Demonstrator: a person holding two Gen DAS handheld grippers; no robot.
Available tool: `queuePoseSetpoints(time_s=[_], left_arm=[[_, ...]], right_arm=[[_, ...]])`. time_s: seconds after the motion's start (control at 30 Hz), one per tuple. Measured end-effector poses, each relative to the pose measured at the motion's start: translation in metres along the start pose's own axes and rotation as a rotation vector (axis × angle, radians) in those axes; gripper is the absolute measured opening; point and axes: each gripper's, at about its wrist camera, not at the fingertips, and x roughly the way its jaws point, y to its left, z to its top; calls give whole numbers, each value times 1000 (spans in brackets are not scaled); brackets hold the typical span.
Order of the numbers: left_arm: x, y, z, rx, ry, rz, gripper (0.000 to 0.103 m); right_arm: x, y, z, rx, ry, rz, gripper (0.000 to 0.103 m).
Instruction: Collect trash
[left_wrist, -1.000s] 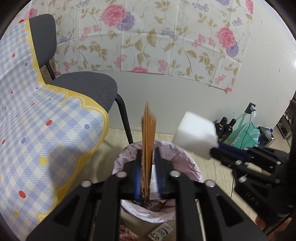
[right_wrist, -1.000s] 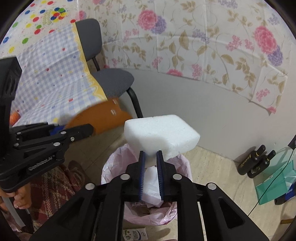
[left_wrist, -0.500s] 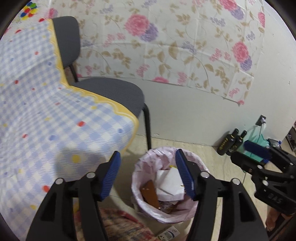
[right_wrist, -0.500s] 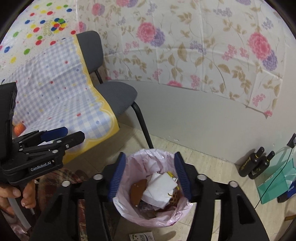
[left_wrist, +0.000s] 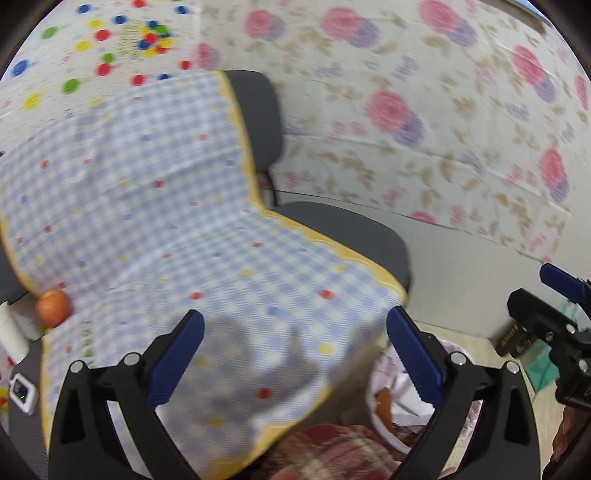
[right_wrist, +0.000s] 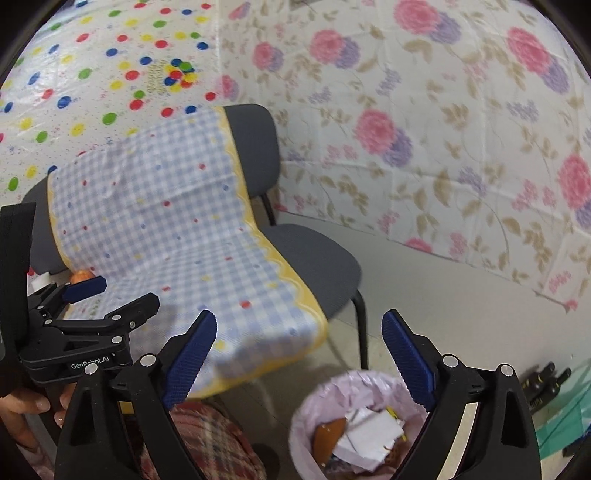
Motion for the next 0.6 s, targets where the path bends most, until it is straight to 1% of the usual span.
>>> queuePoseSetpoints(time_s=[0.13, 0.2, 0.4, 0.6], left_arm=[[-12, 37, 5, -59, -15, 75, 96], [-17, 50, 4, -83, -19, 96, 96], [-29, 95, 2, -152, -9, 182, 96], [-41, 137, -1, -205, 6, 264, 96]], right_arm=[[5, 27, 15, -32, -6, 52, 91], [8, 40, 20, -47, -4, 74, 91], [16, 87, 31, -121, 3, 140, 91], [17, 118, 42, -158, 0, 183, 91]])
